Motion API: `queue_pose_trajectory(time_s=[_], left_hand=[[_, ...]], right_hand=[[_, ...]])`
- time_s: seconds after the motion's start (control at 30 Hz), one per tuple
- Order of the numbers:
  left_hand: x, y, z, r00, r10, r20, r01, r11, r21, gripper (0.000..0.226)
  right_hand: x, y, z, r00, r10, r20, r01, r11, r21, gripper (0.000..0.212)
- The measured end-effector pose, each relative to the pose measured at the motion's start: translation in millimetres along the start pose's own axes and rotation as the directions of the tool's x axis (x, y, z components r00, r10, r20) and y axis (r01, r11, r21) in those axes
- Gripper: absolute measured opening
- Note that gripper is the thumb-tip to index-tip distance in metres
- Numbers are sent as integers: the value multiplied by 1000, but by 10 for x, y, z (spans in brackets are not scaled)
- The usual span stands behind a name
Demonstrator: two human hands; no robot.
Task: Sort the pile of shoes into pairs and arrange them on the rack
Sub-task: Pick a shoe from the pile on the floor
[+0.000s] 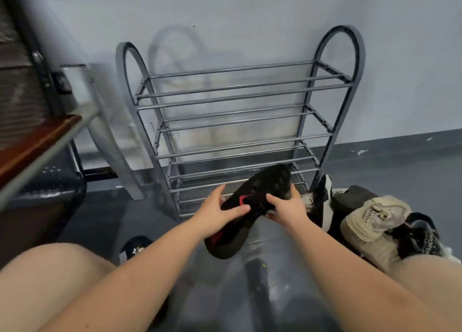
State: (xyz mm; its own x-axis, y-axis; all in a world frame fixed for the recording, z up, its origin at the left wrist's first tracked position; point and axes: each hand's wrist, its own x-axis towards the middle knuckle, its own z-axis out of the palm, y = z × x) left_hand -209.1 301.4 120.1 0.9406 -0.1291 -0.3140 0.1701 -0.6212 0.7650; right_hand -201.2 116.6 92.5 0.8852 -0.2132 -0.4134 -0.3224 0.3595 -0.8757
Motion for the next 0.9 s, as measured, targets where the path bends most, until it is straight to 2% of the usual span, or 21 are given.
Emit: queue_pose_trajectory(time_s=[0.03, 0.1, 0.17, 0.3, 0.4, 0.53, 0.7, 0.77, 0.83, 0.9], left_hand=[[25, -53, -1, 999, -49, 19, 51, 990, -131, 85], [82, -192, 30, 988, -131, 84, 148, 960, -237, 62], [116, -384, 108, 968, -192, 162, 240, 900, -363, 50], [192, -805, 207, 953, -295, 72, 291, 818, -496, 37], [296, -1073, 208, 923, -376, 82, 355, 751, -557, 33], [429, -1464, 248, 867, -471, 161, 487, 734, -473, 34], [547, -1904, 323, 805, -585, 96, 561, 700, -442, 34], [594, -2032, 335, 800, -599, 39, 533, 678, -507, 33], [658, -2143, 301, 773, -633, -26, 511, 647, -566, 37], [733, -2212, 233, 748, -663, -39, 498, 598, -628, 47]], right_hand=[[-21, 37, 5, 999, 3, 44, -2, 999, -35, 71], [-42, 134, 45, 992, 13, 122, 2, 992, -128, 79], [-26, 262, 126, 981, 40, 188, 2, 977, -215, 77], [116, 544, 319, 973, 99, 210, -40, 962, -270, 72], [269, 735, 463, 963, 165, 214, -86, 938, -334, 72], [460, 1020, 647, 931, 303, 205, -187, 876, -446, 70], [603, 1469, 764, 902, 403, 153, -293, 833, -469, 58], [678, 1596, 841, 900, 414, 139, -310, 830, -462, 61], [763, 1692, 947, 868, 462, 181, -353, 832, -427, 64], [817, 1752, 1048, 818, 520, 247, -381, 810, -445, 56]])
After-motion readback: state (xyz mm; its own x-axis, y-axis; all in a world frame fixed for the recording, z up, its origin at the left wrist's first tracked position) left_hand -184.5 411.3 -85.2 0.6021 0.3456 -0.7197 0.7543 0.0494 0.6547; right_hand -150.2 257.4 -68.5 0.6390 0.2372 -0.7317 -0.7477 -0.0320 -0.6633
